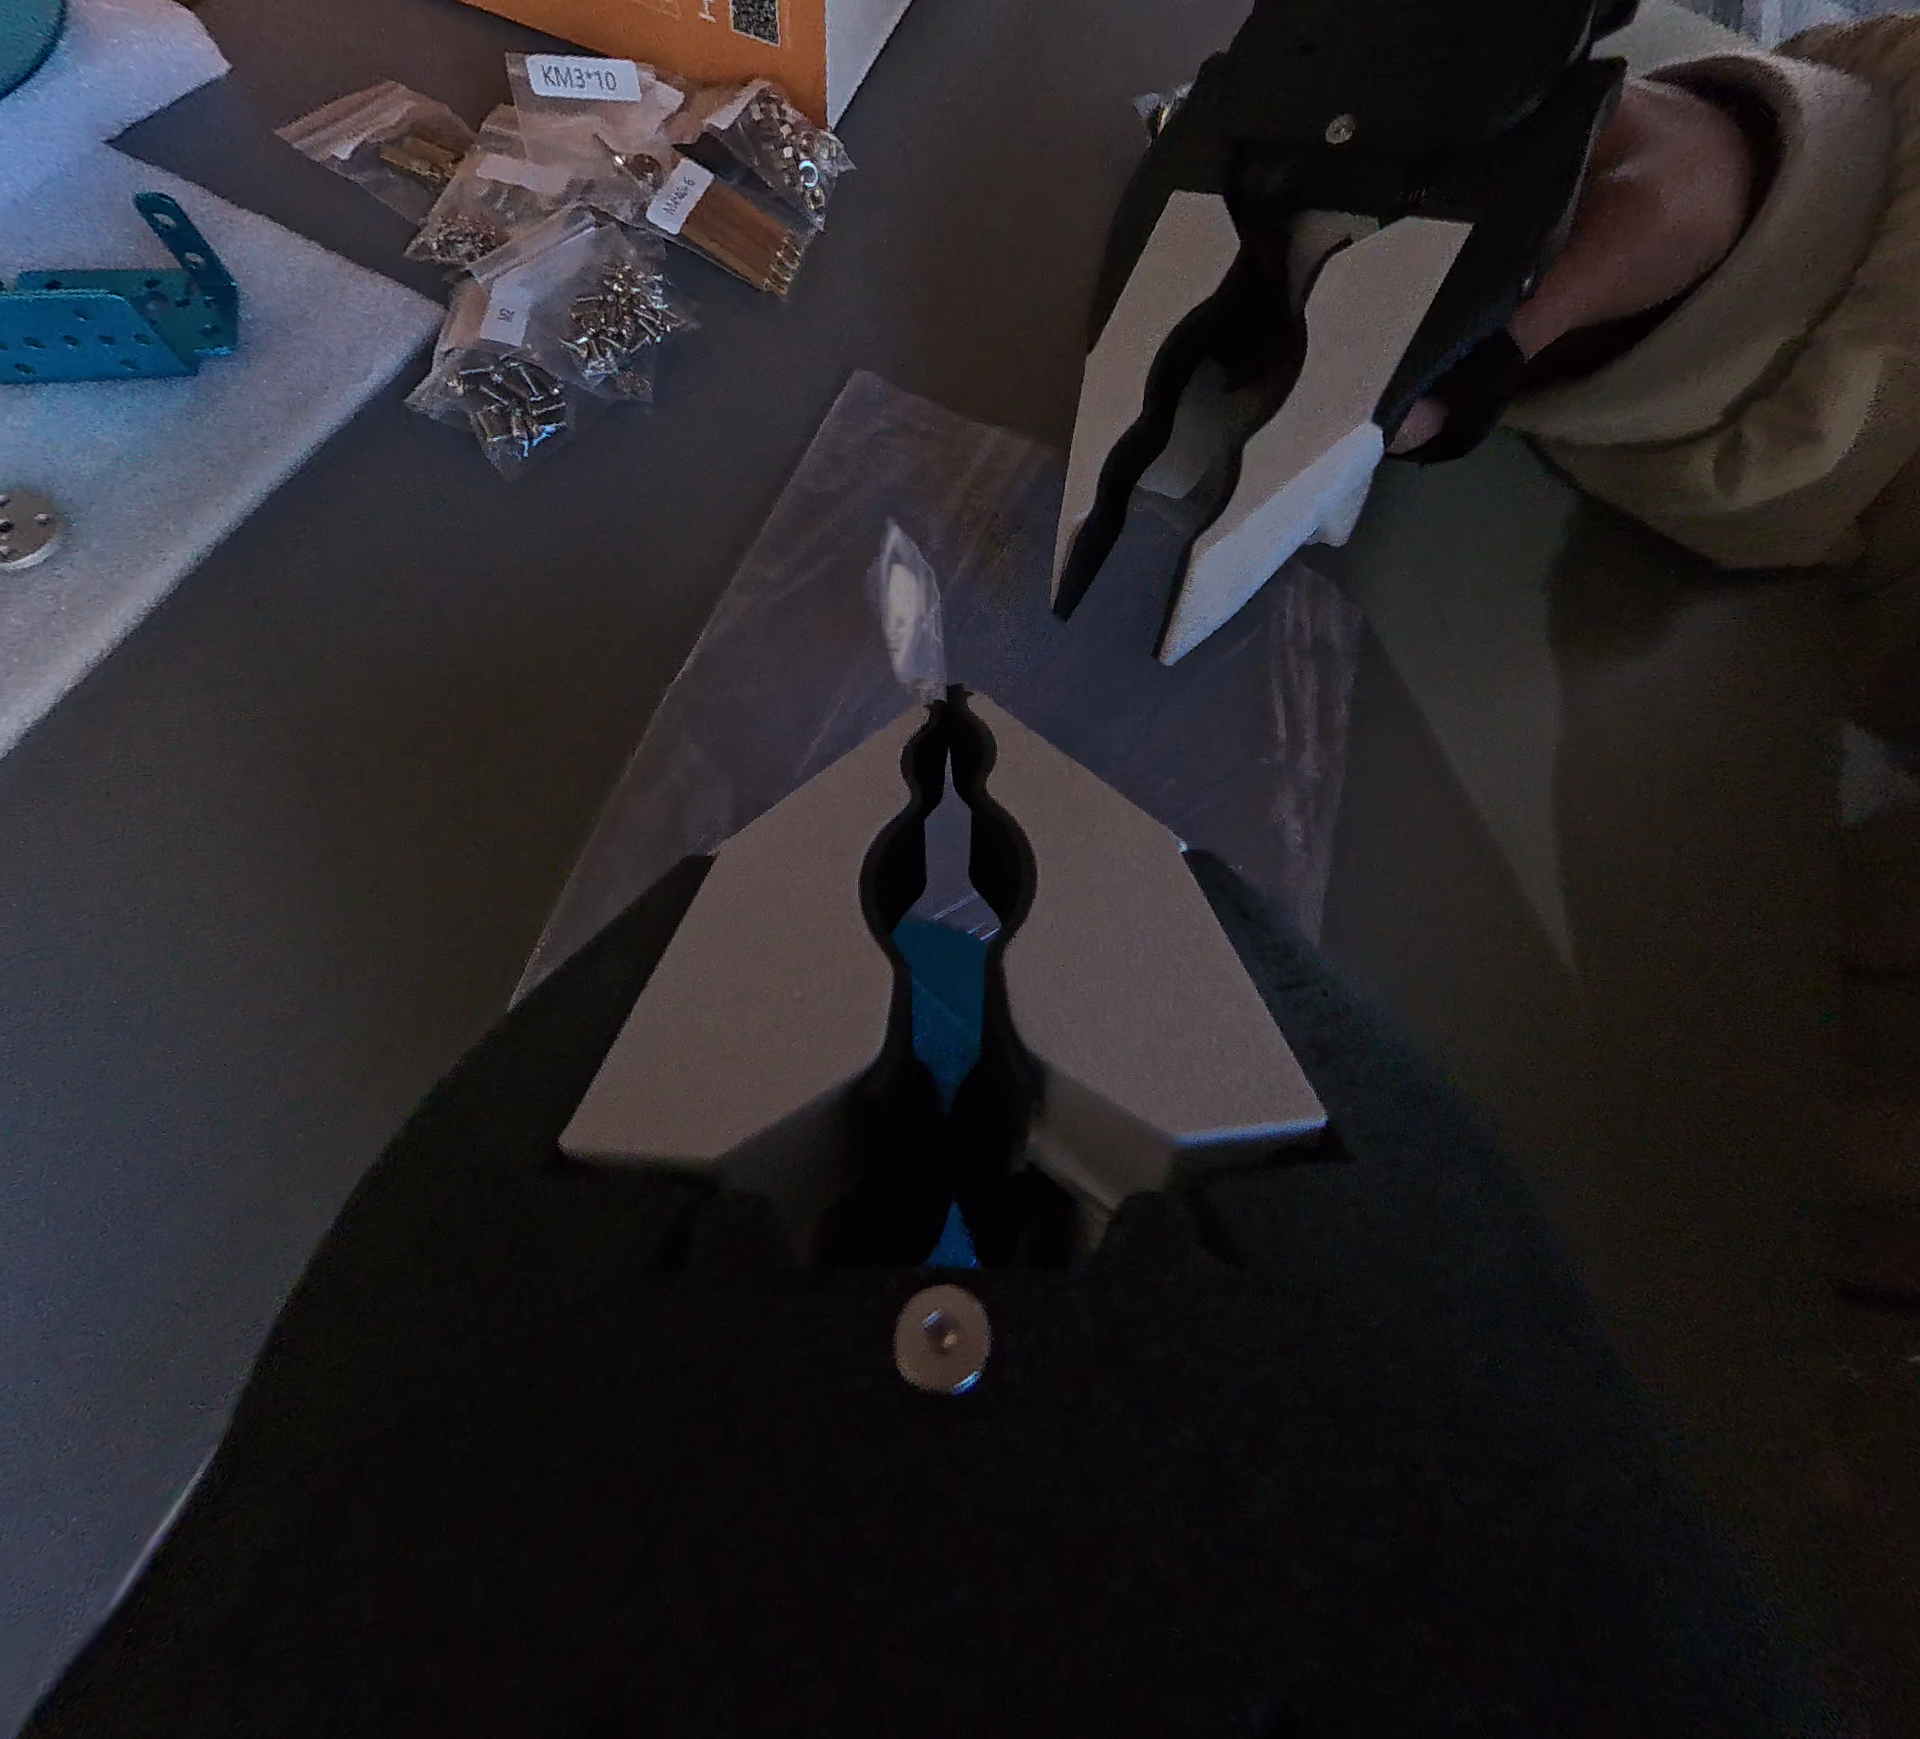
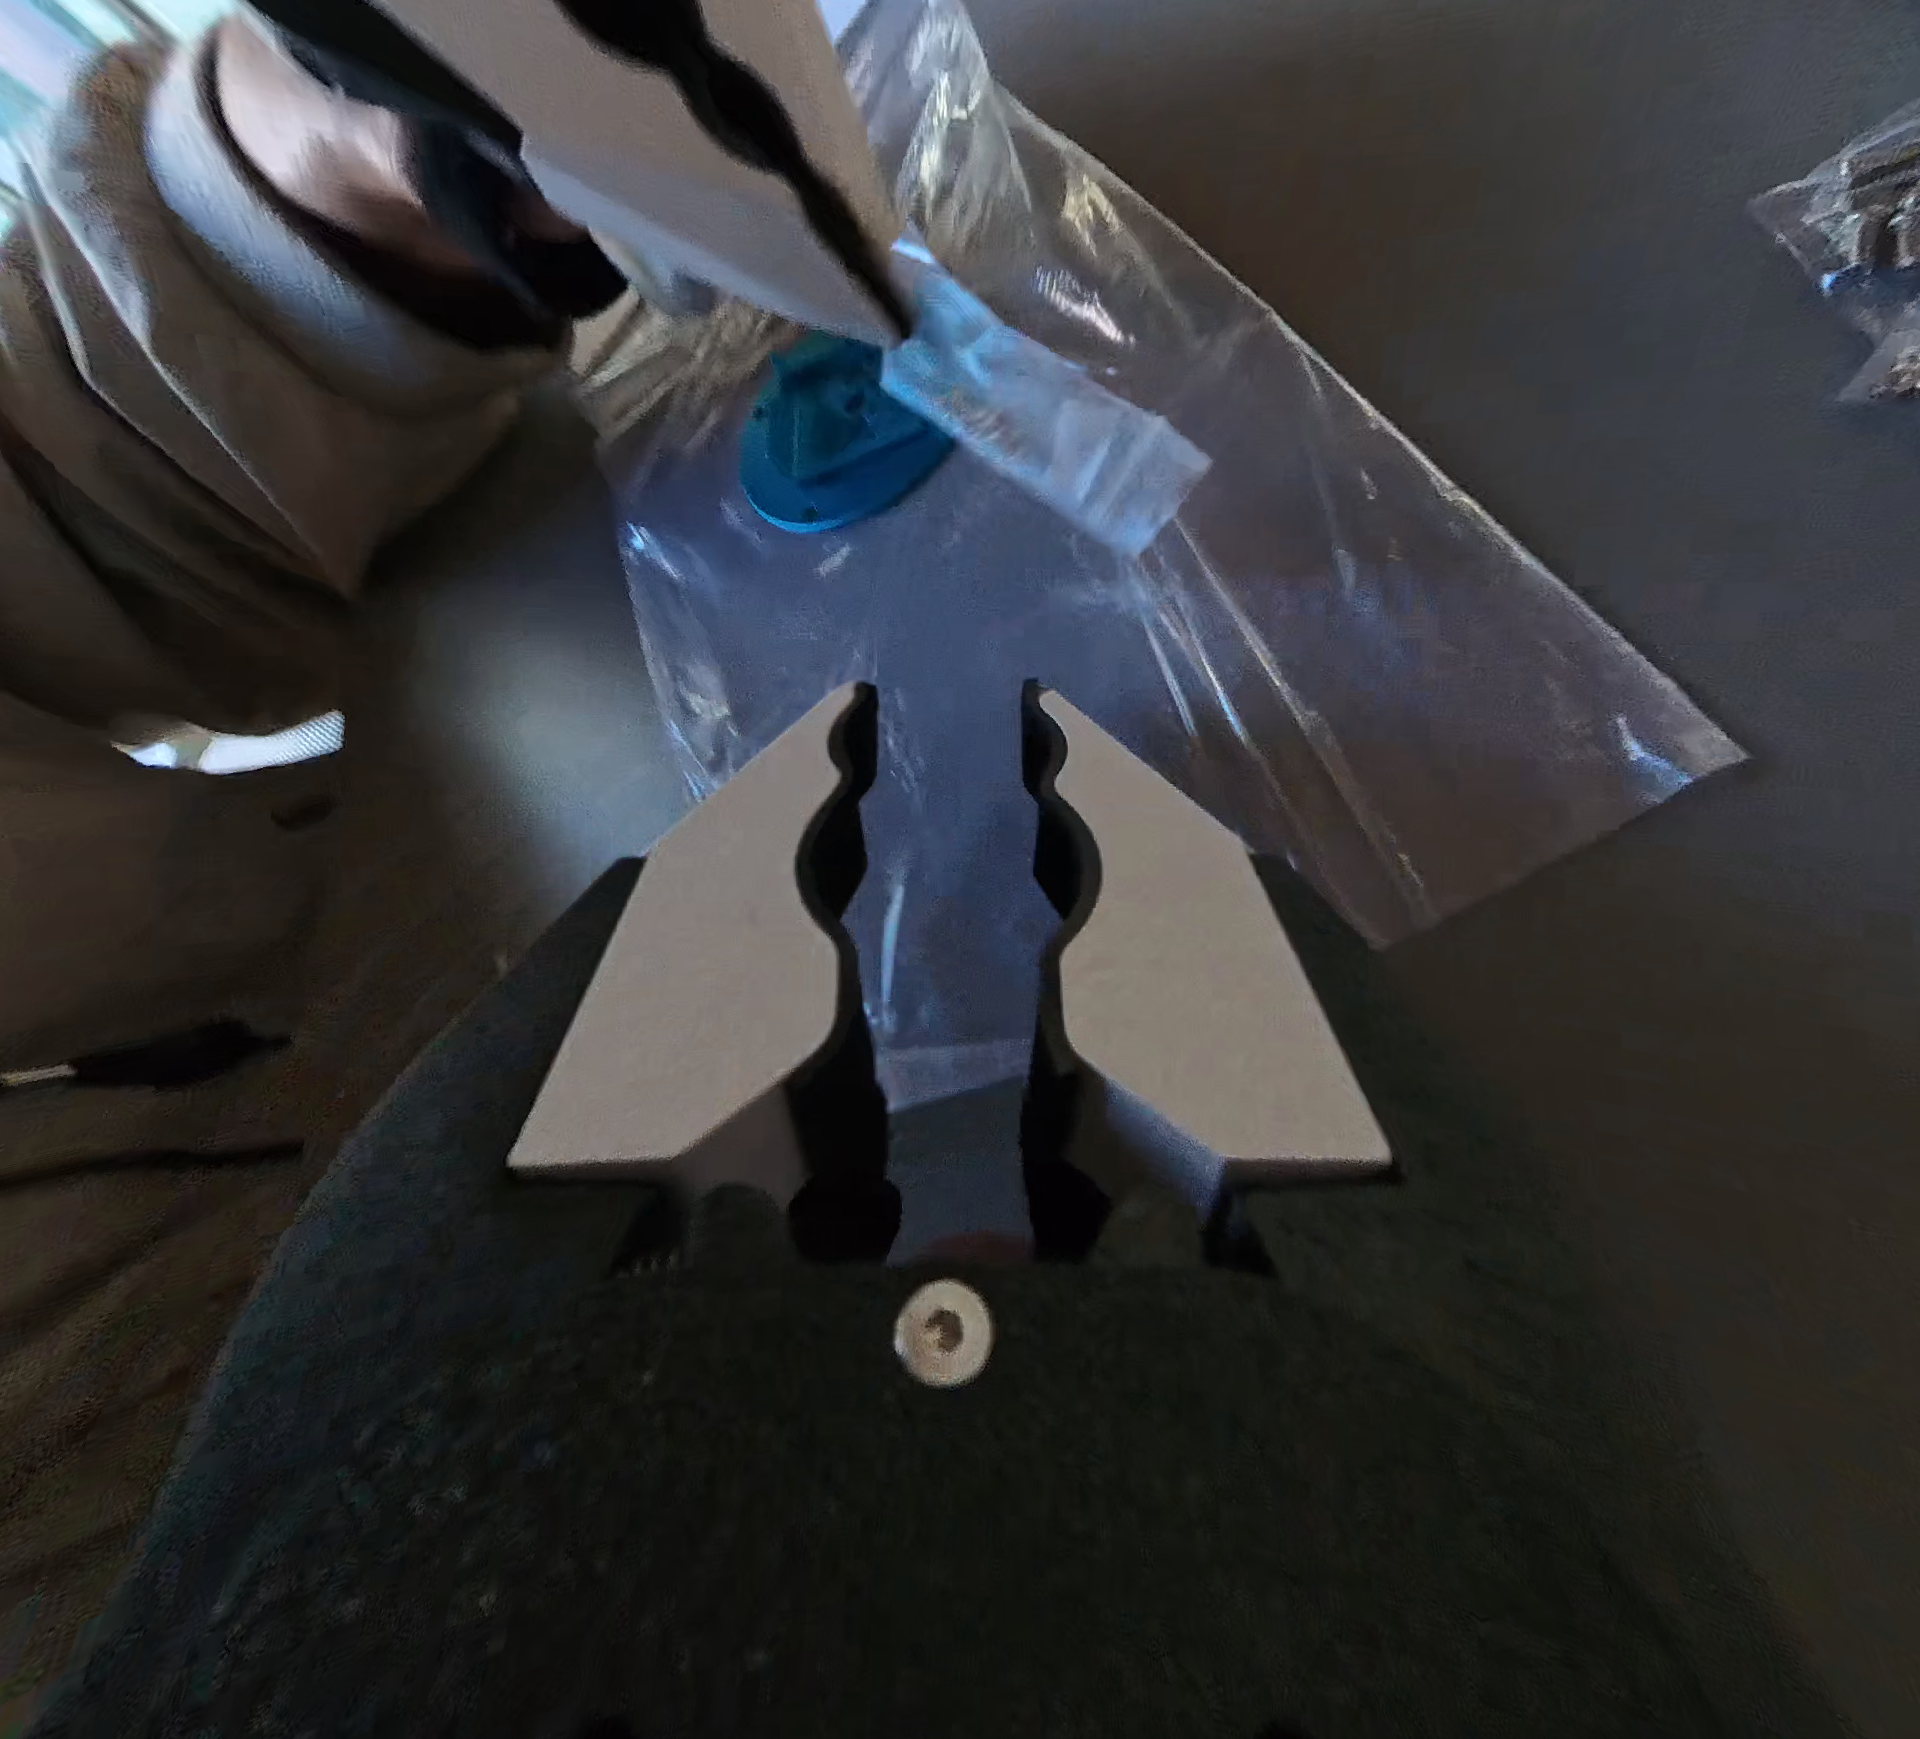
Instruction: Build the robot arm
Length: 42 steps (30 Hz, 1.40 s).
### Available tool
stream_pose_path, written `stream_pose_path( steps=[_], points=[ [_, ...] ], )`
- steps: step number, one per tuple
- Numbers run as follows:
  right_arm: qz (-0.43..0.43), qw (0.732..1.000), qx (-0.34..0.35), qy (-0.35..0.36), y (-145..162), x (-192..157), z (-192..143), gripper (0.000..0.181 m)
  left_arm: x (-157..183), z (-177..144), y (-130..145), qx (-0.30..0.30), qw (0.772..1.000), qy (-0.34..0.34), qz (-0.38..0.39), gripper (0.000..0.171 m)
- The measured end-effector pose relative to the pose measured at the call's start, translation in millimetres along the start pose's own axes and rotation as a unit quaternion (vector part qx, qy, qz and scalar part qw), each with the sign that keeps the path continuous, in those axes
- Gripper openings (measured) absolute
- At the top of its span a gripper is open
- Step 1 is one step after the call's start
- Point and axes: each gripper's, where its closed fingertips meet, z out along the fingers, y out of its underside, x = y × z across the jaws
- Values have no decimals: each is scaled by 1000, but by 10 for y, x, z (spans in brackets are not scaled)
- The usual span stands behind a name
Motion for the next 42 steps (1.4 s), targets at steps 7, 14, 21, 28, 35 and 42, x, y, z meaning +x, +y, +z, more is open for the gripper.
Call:
stream_pose_path(
  steps=[7,14,21,28,35,42],
  points=[
    [6,1000,14,-9,-9,38,-39,27,134,42,-75,6,998,36,54,0],
    [-54,997,-22,59,60,183,11,27,303,44,-83,32,993,98,52,0],
    [-90,990,-51,99,104,255,-12,25,248,62,6,14,995,83,58,0],
    [-120,988,-18,94,-48,132,-54,21,199,-42,-45,37,994,91,40,0],
    [-115,989,-6,93,-75,128,-75,20,183,-81,-67,44,994,95,36,0],
    [-119,988,-12,99,-62,142,-17,19,167,0,30,20,995,92,34,0]
  ],
)
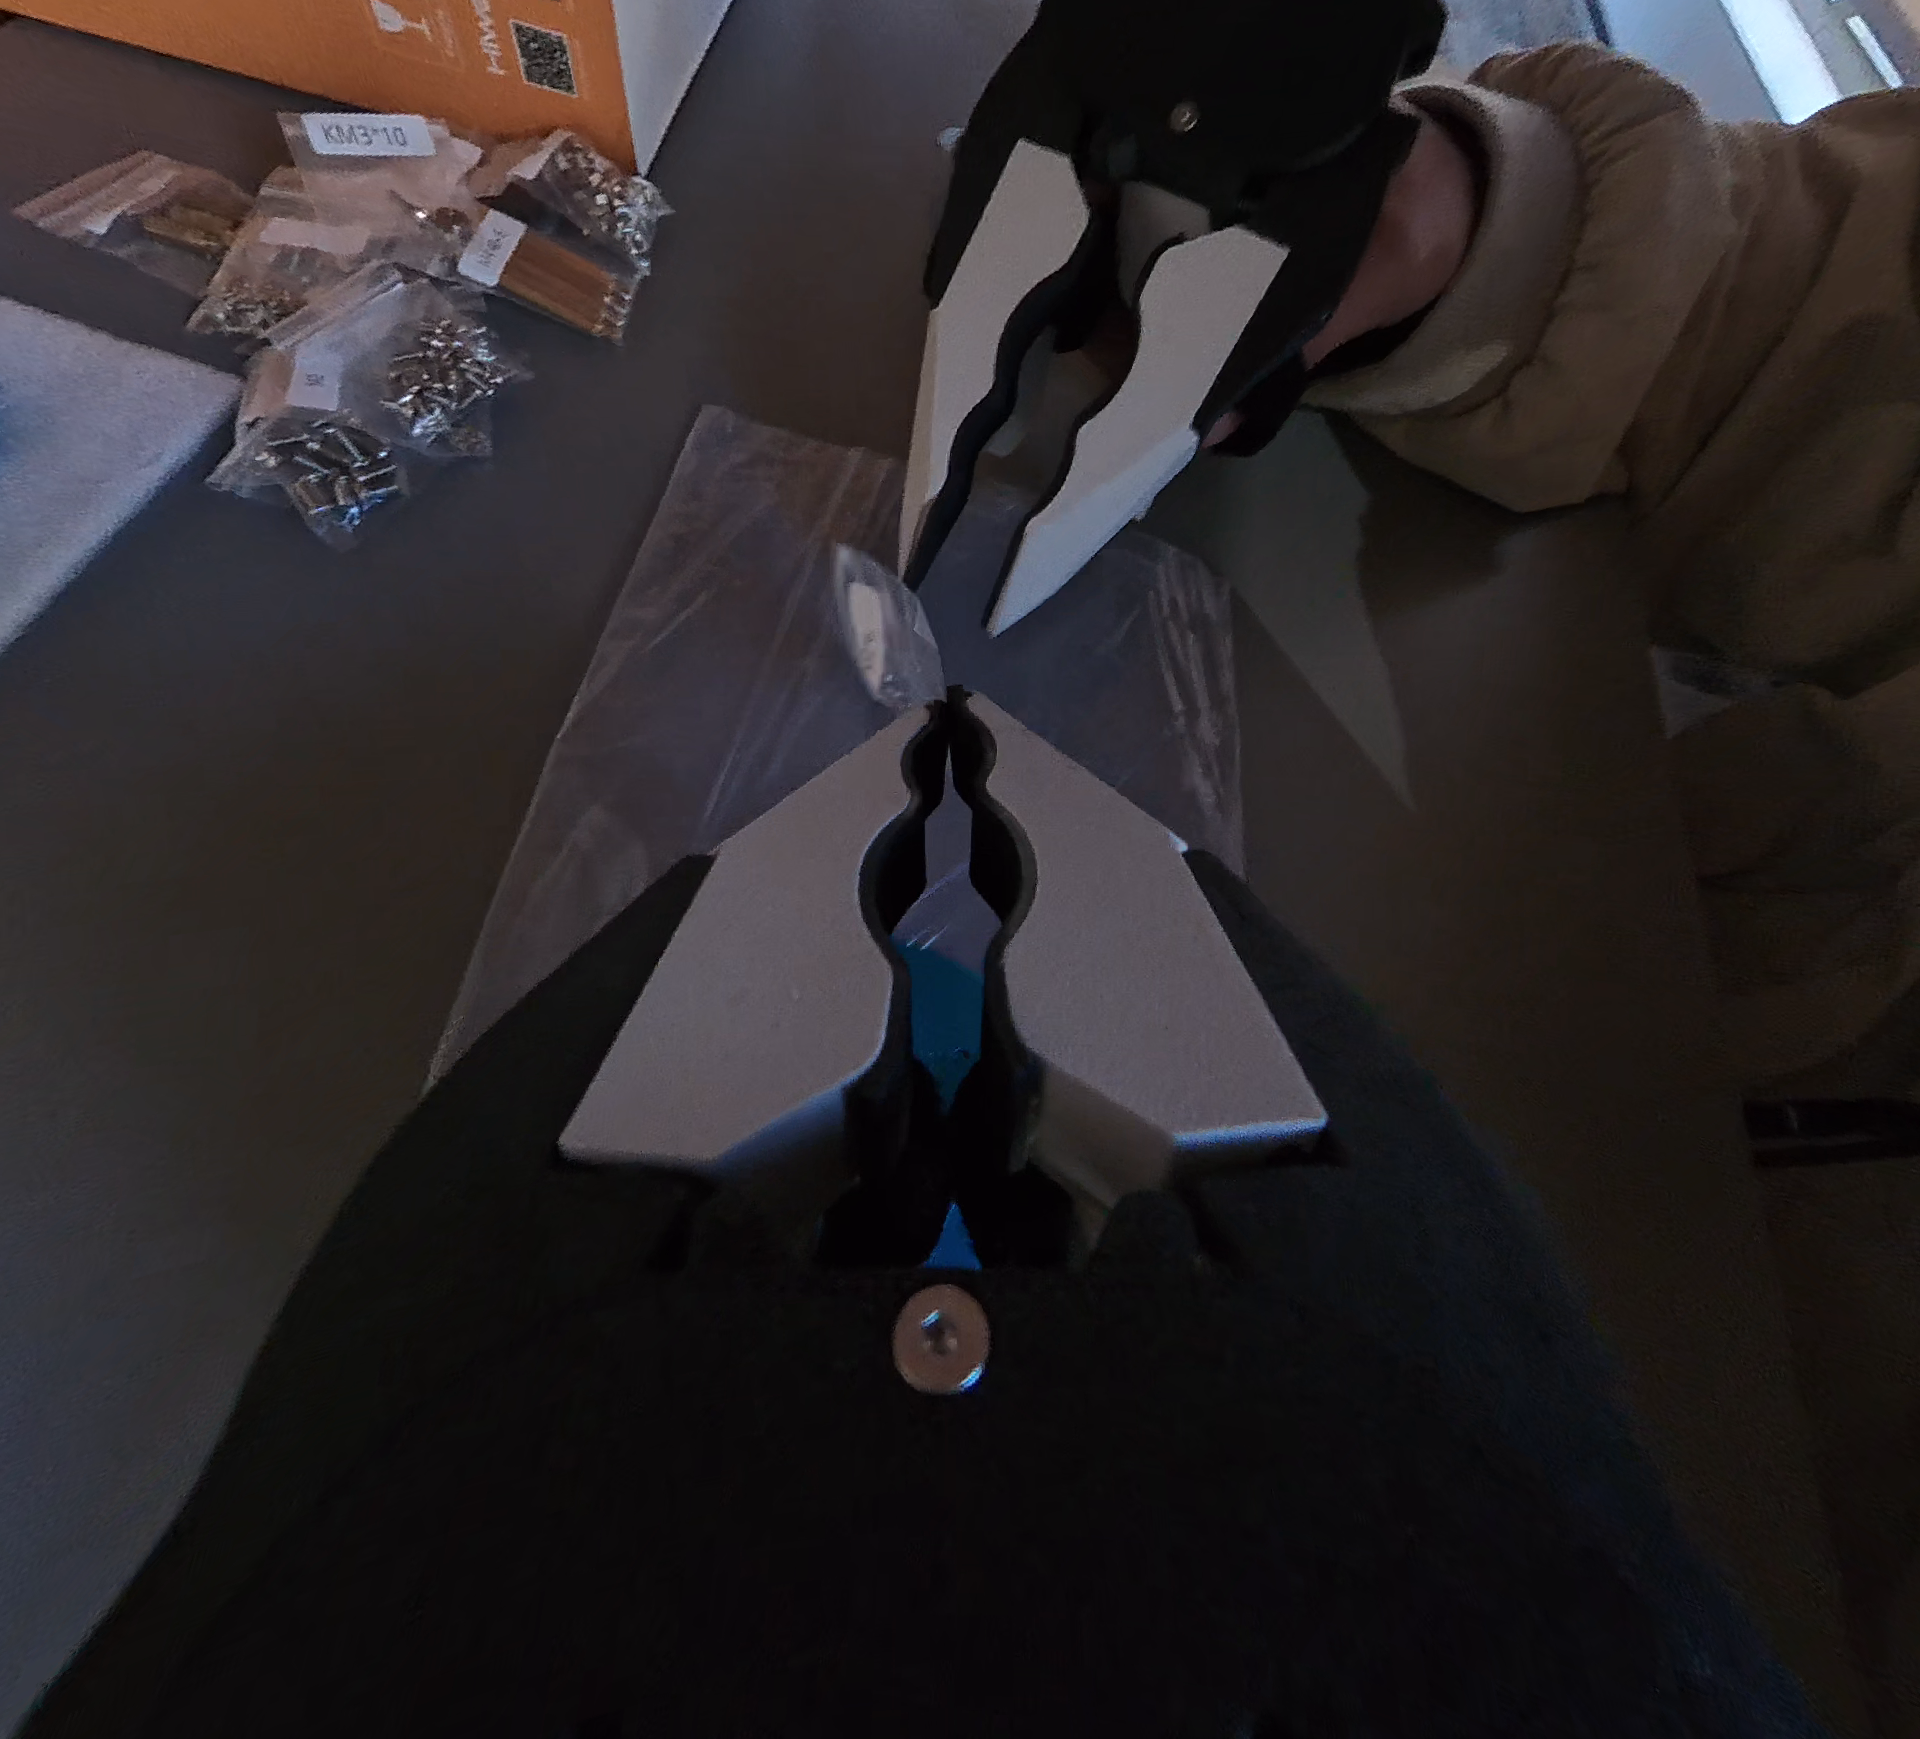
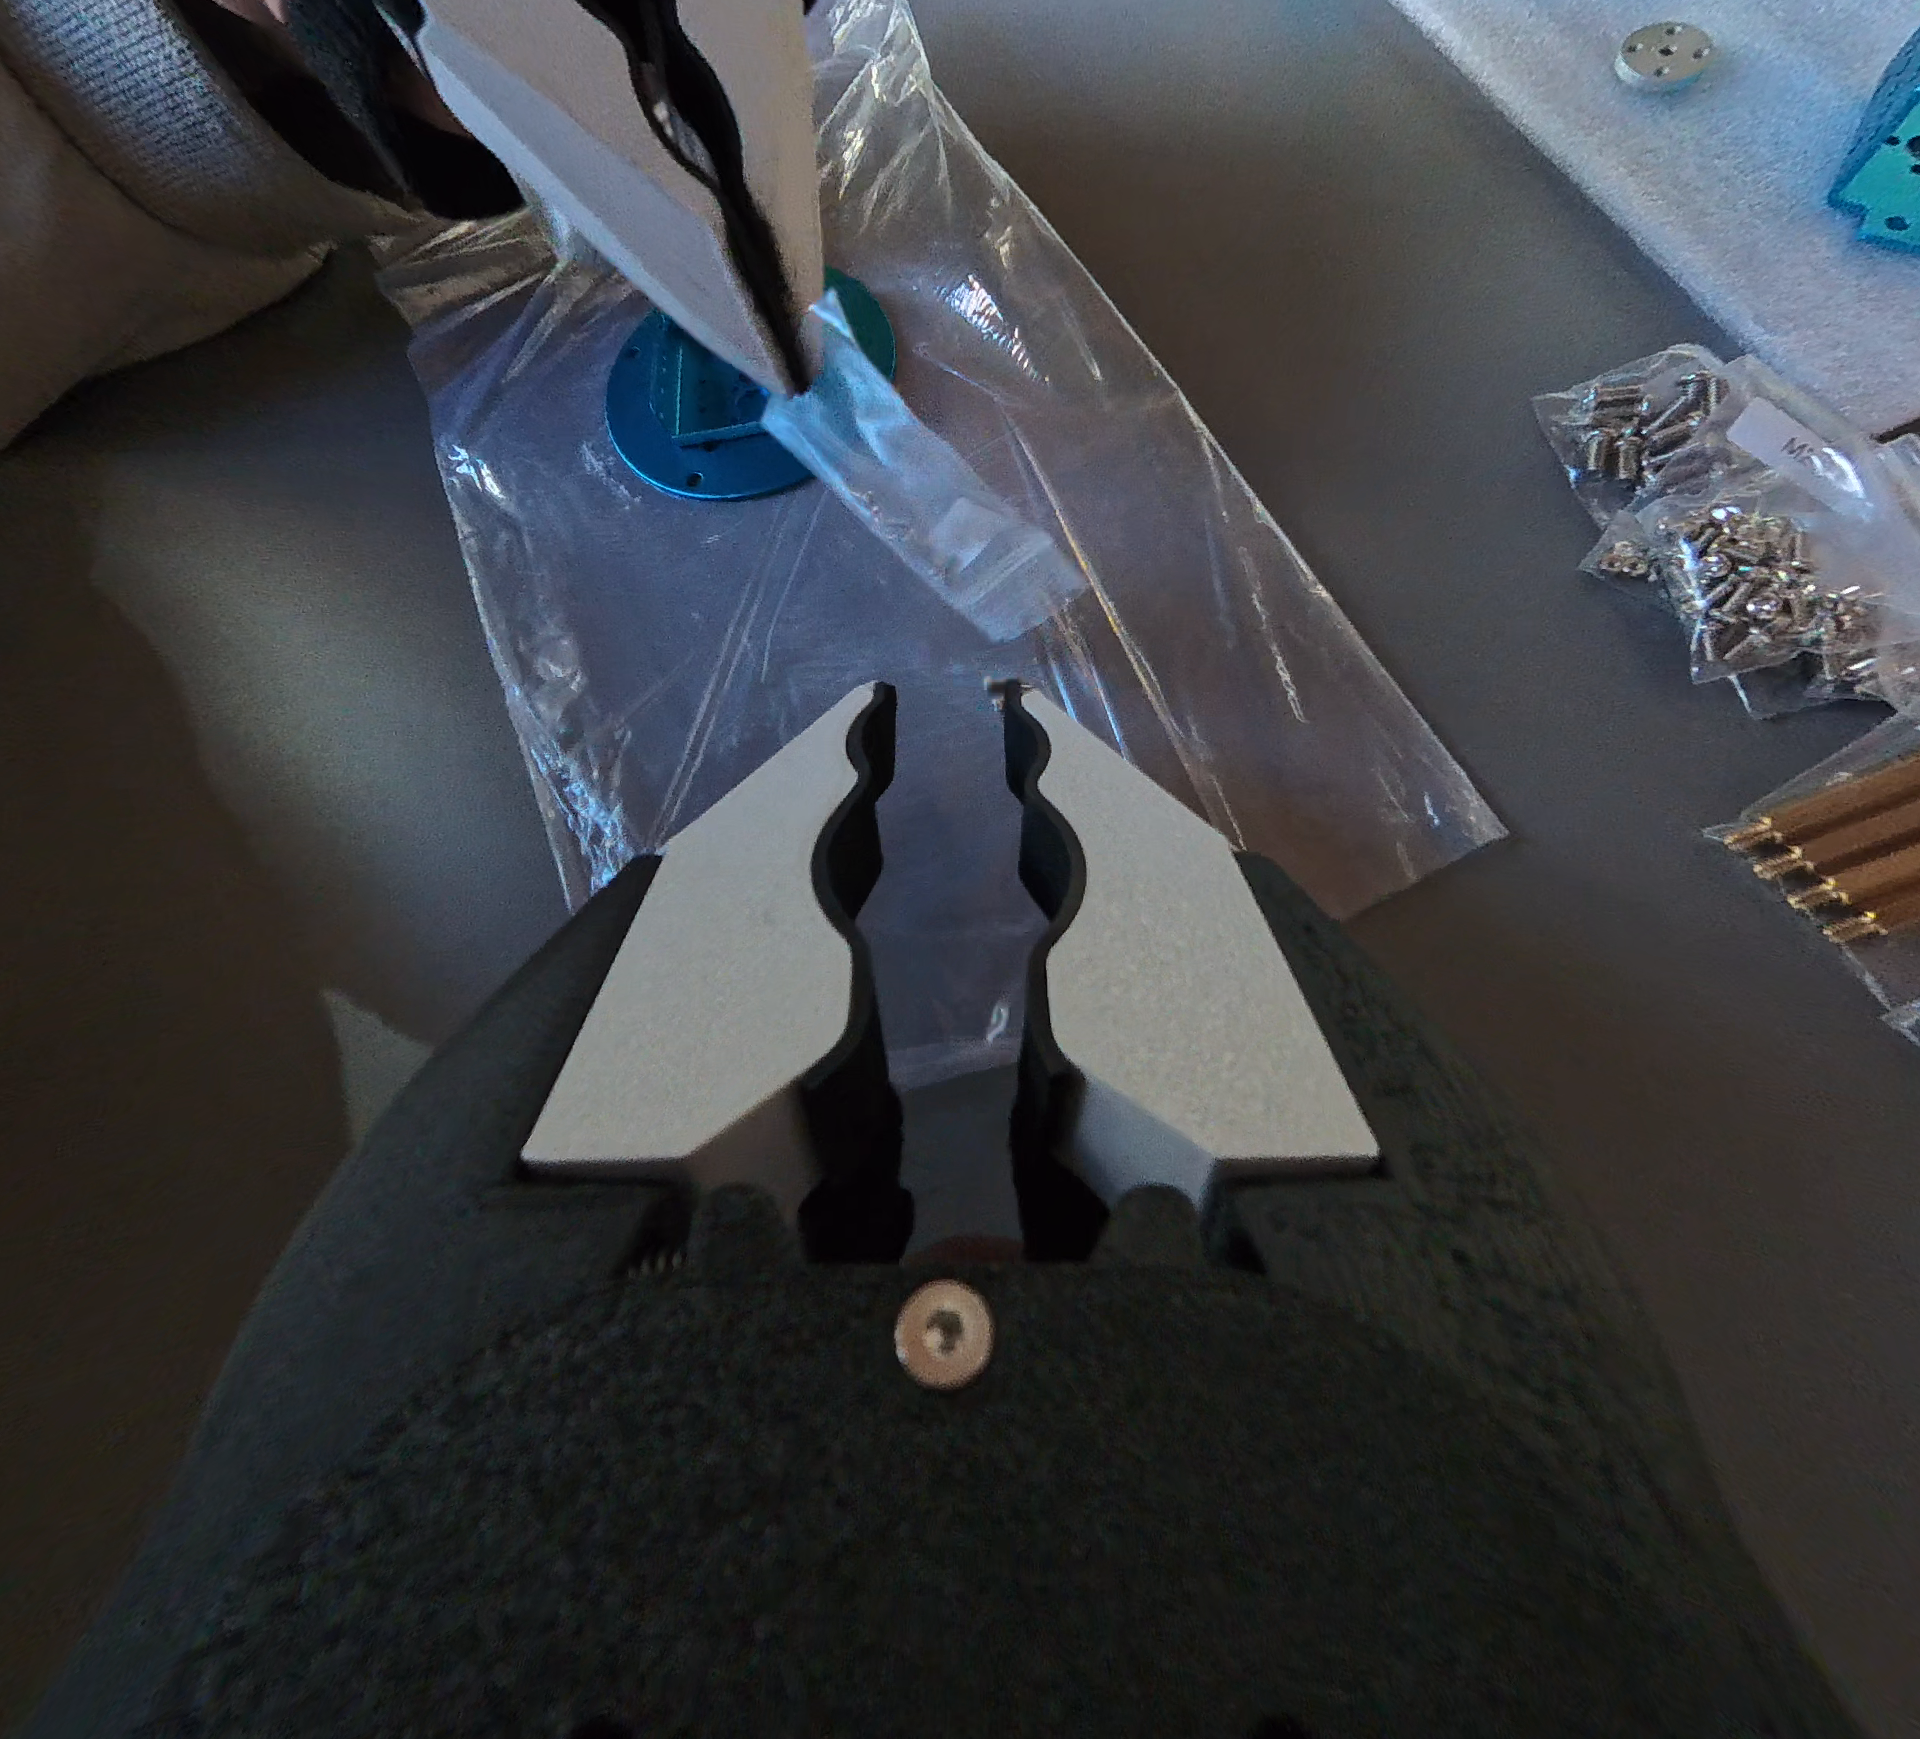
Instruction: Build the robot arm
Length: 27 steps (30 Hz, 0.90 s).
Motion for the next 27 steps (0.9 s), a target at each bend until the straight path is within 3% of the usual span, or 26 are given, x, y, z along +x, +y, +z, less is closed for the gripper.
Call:
stream_pose_path(
  steps=[8,17,22,25,27],
  points=[
    [-6,1000,14,24,-91,65,53,23,64,20,-37,14,1000,20,-4,0],
    [64,997,44,-29,-138,61,26,17,76,11,-54,18,1000,22,-3,0],
    [80,995,41,-36,-117,90,20,25,81,-16,-86,27,999,24,-5,0],
    [94,991,62,-67,-191,9,7,20,88,-19,-91,28,999,24,-4,0],
    [96,990,66,-78,-201,-10,-7,8,79,-24,-95,29,999,22,-5,0]
  ],
)
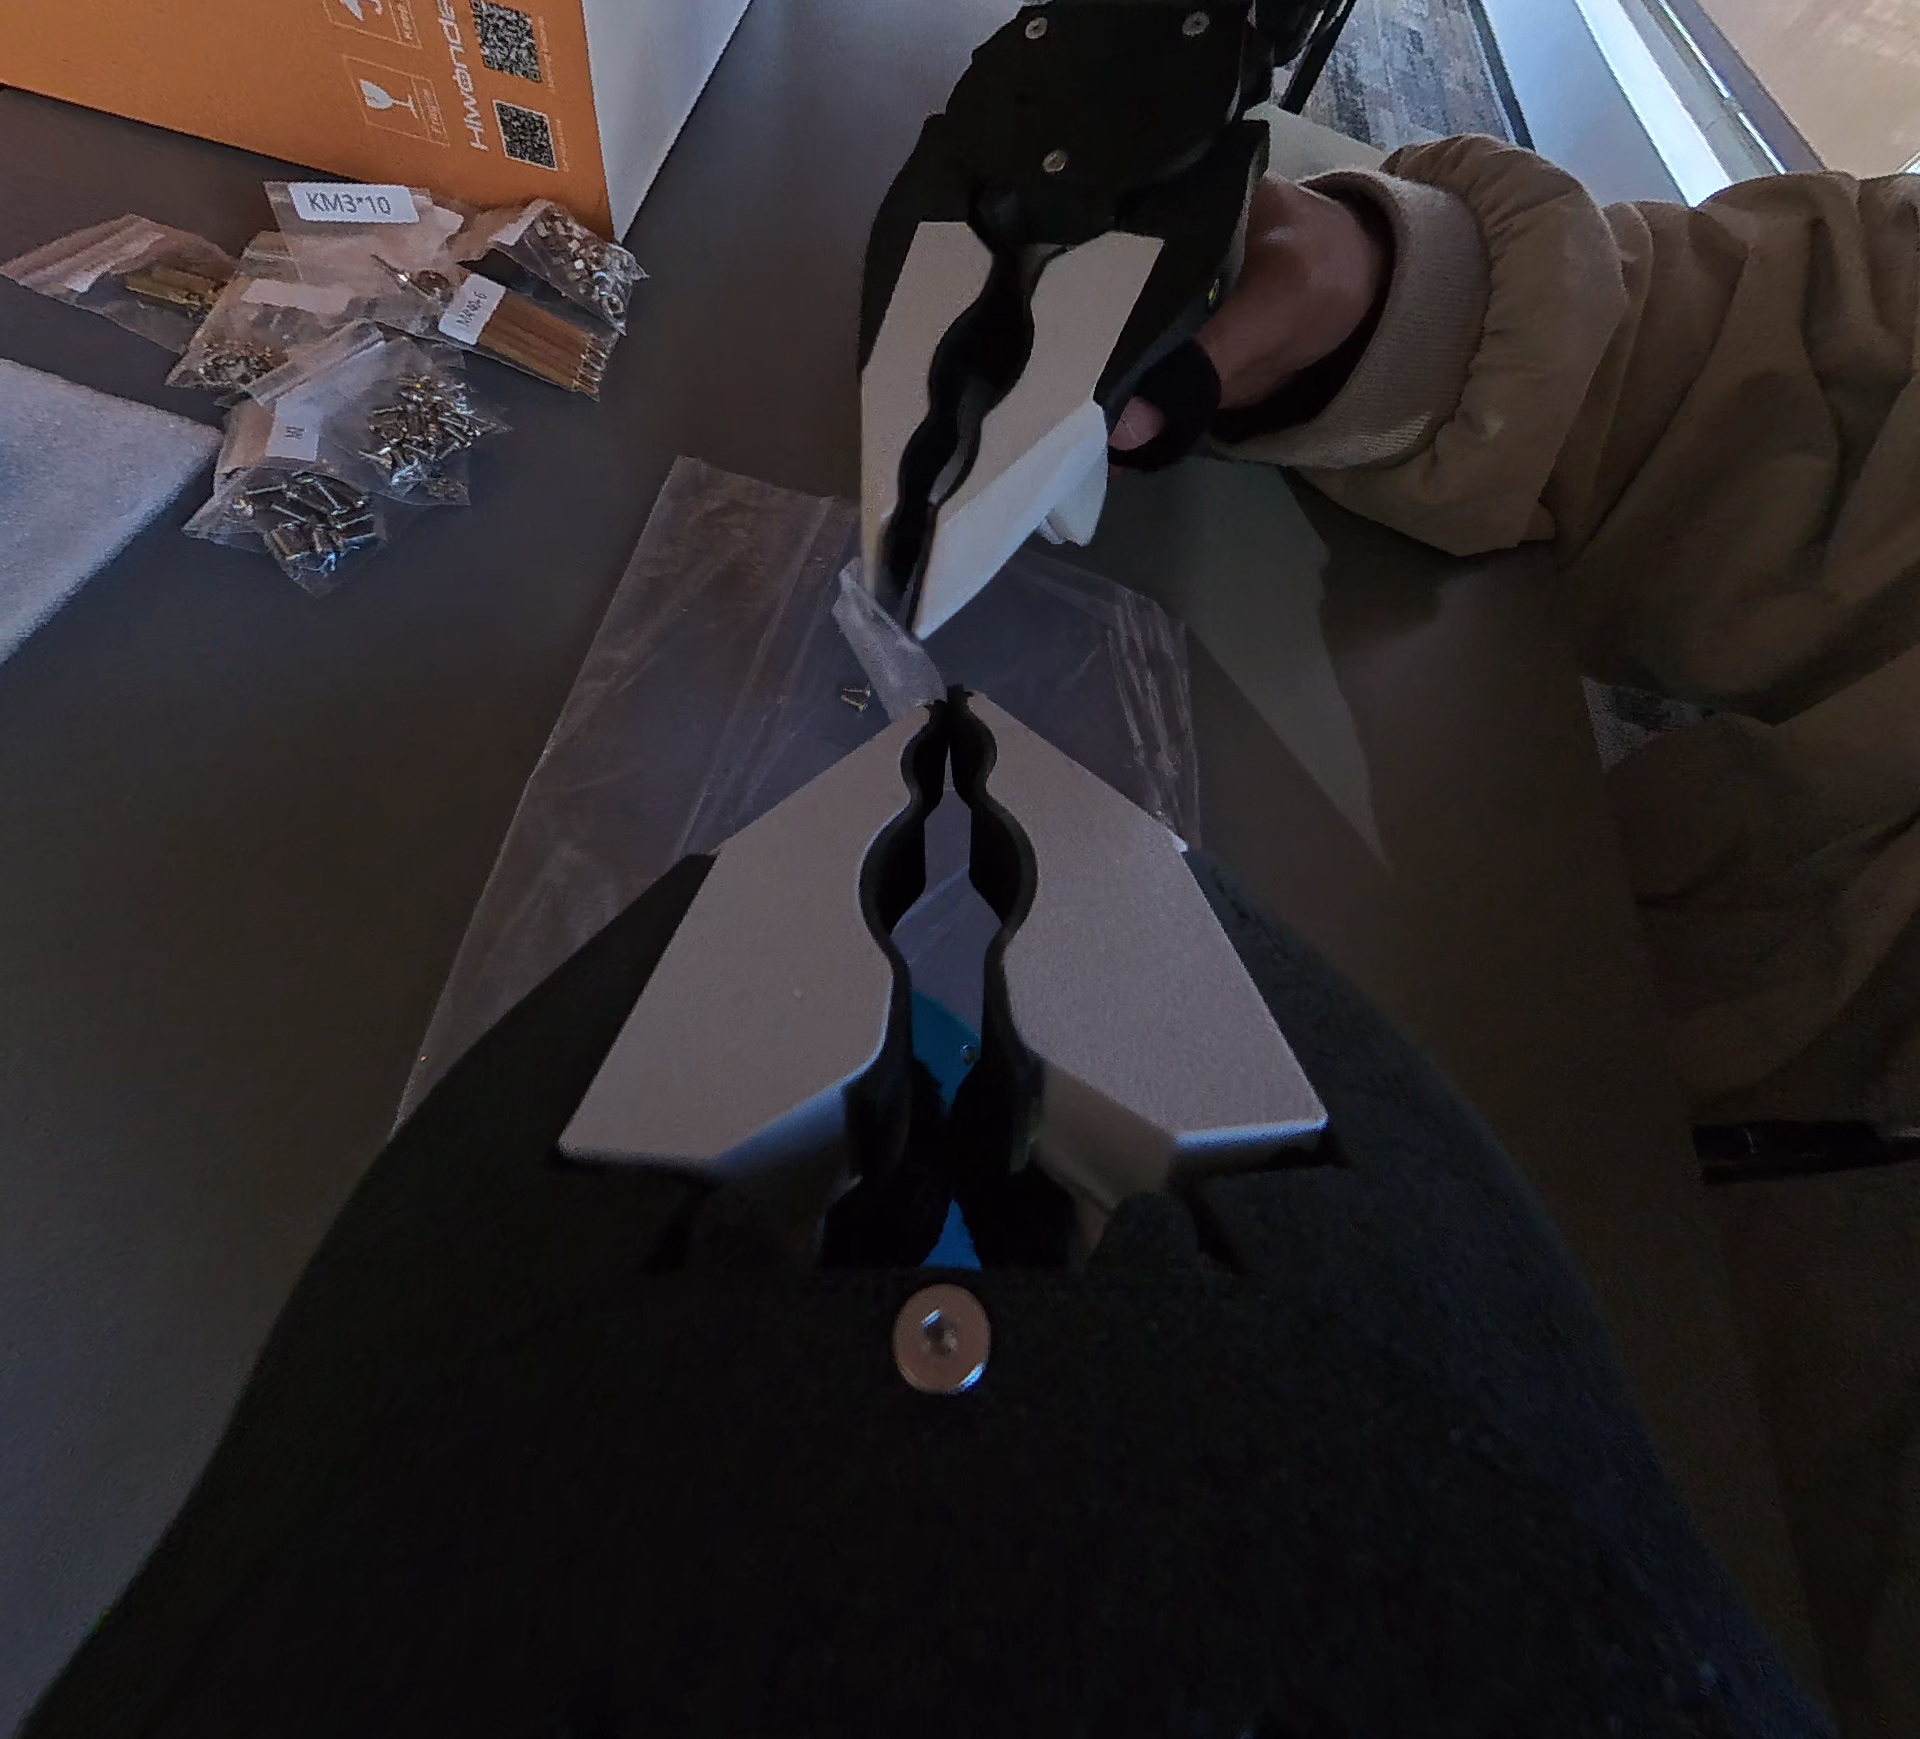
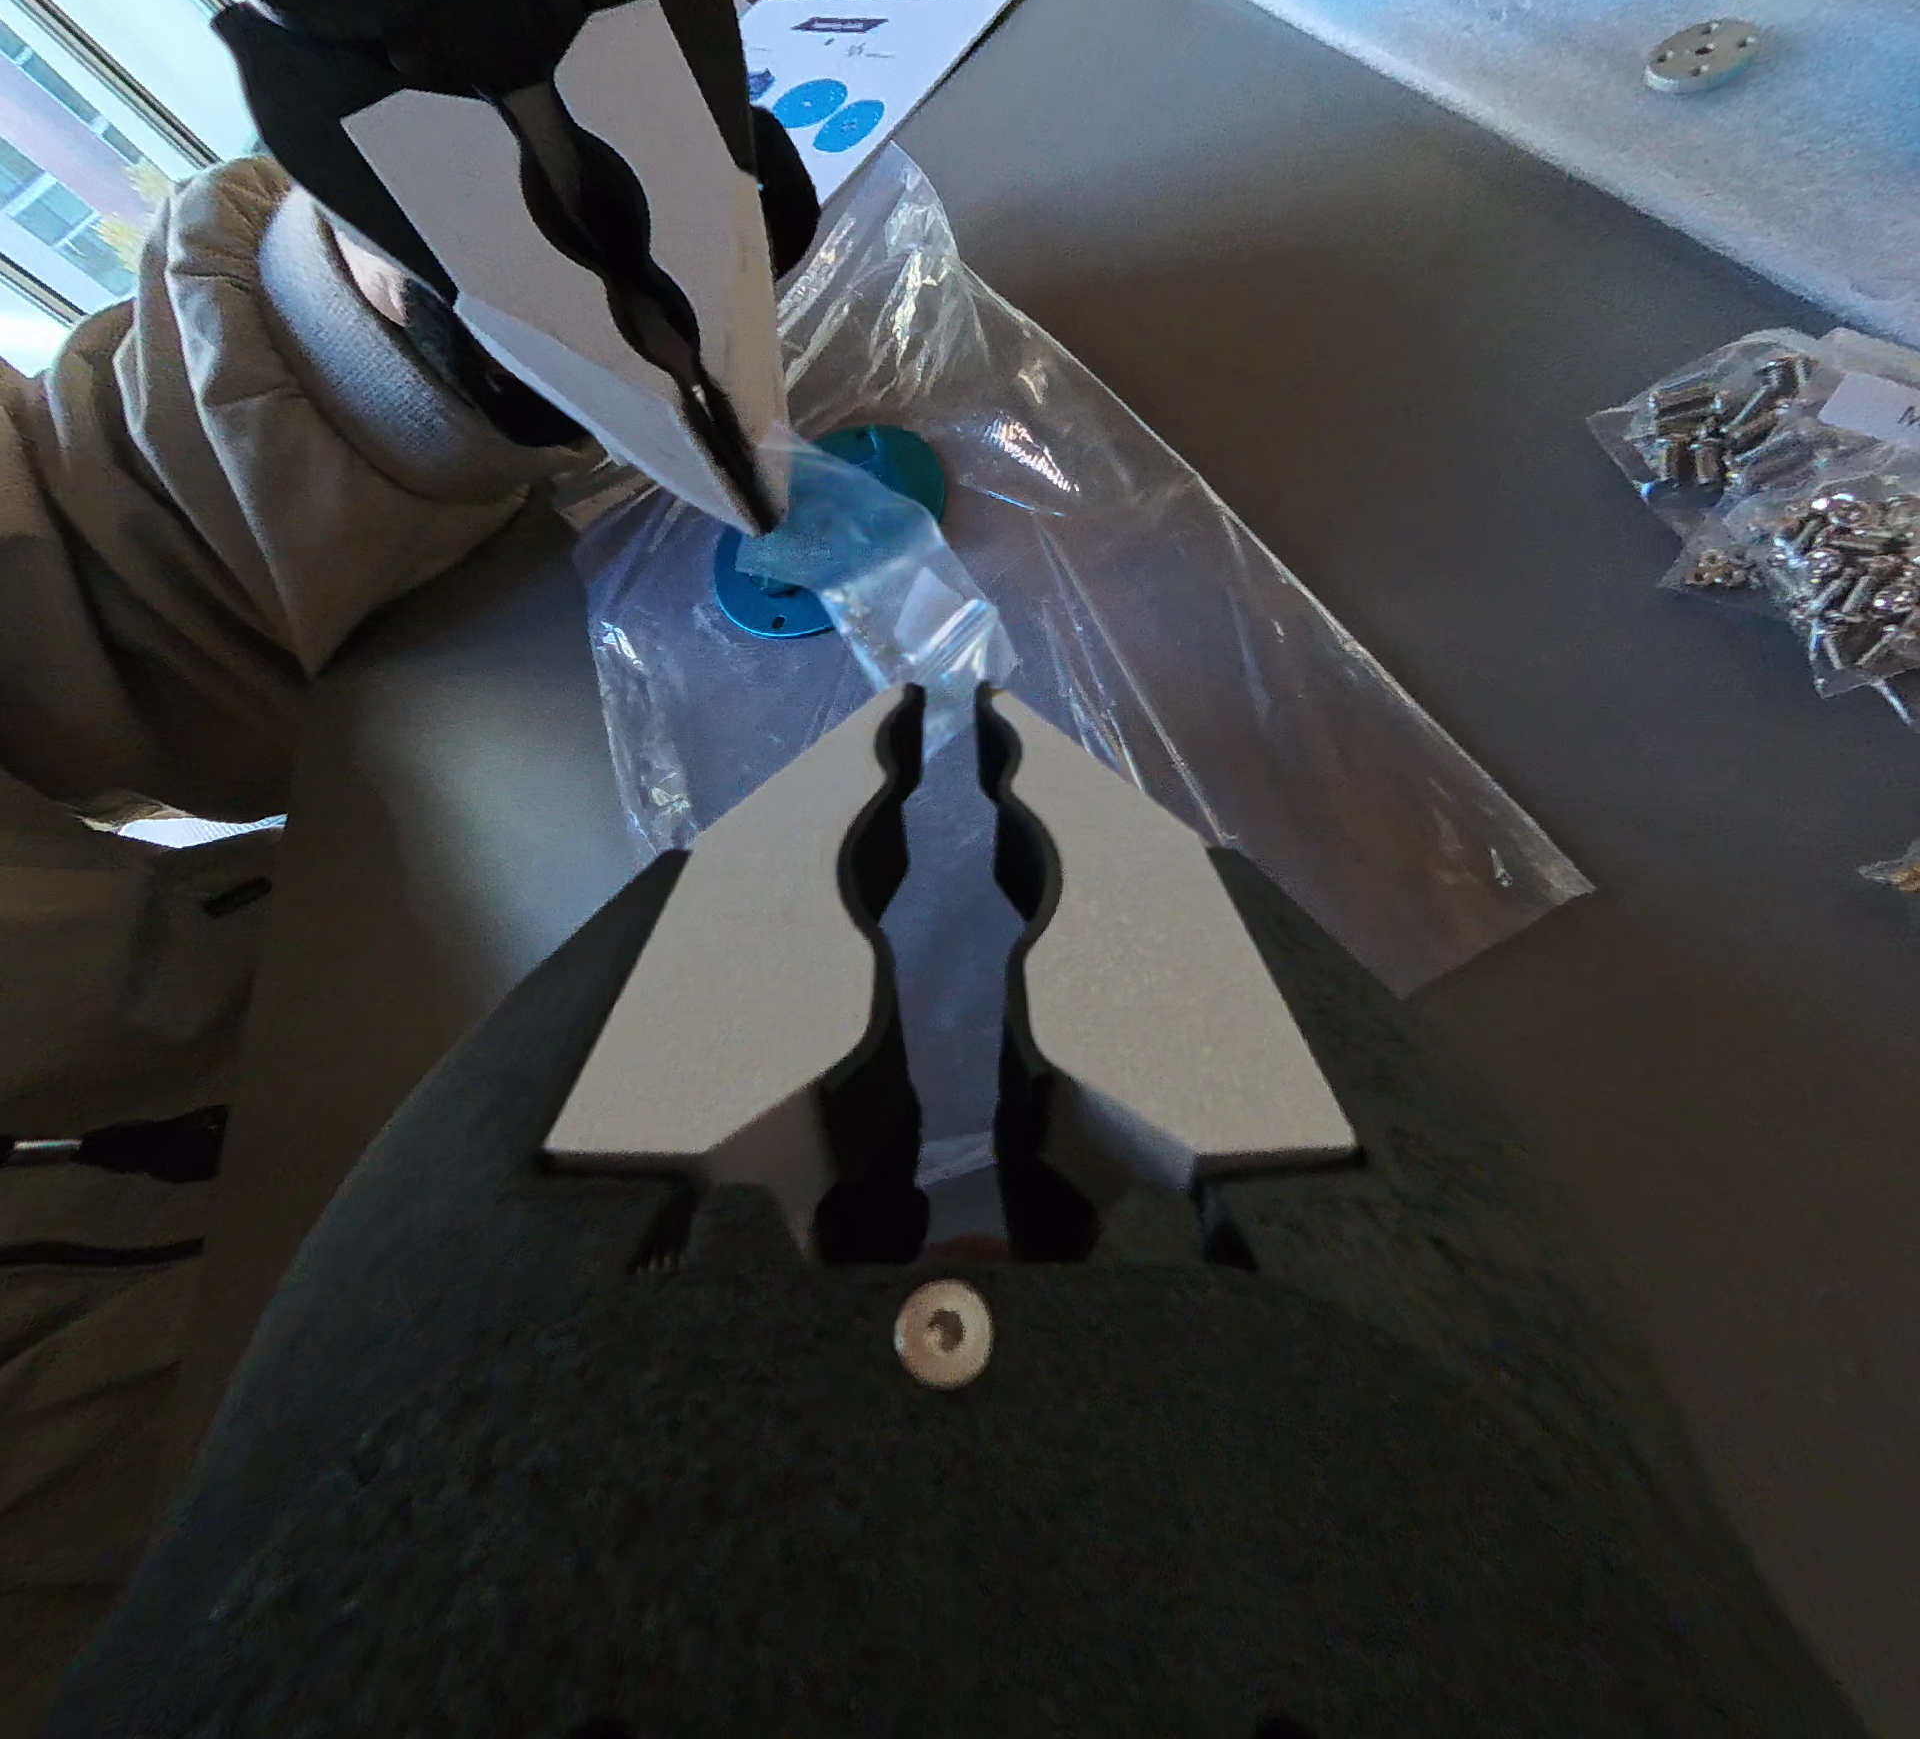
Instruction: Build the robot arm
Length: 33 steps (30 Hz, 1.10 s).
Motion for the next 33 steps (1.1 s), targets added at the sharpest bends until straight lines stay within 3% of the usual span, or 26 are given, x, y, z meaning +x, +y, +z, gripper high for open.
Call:
stream_pose_path(
  steps=[2,24,31,33],
  points=[
    [4,1000,7,-4,-14,-4,-13,0,-16,-5,8,-2,1000,-4,0,0],
    [19,999,-29,39,57,111,31,0,-198,-6,78,-20,998,-57,4,0],
    [43,999,6,-31,-75,-120,51,0,-212,-10,45,-10,998,-59,0,0],
    [41,999,-1,-13,-45,-59,49,0,-223,-23,34,-9,998,-66,5,0]
  ],
)
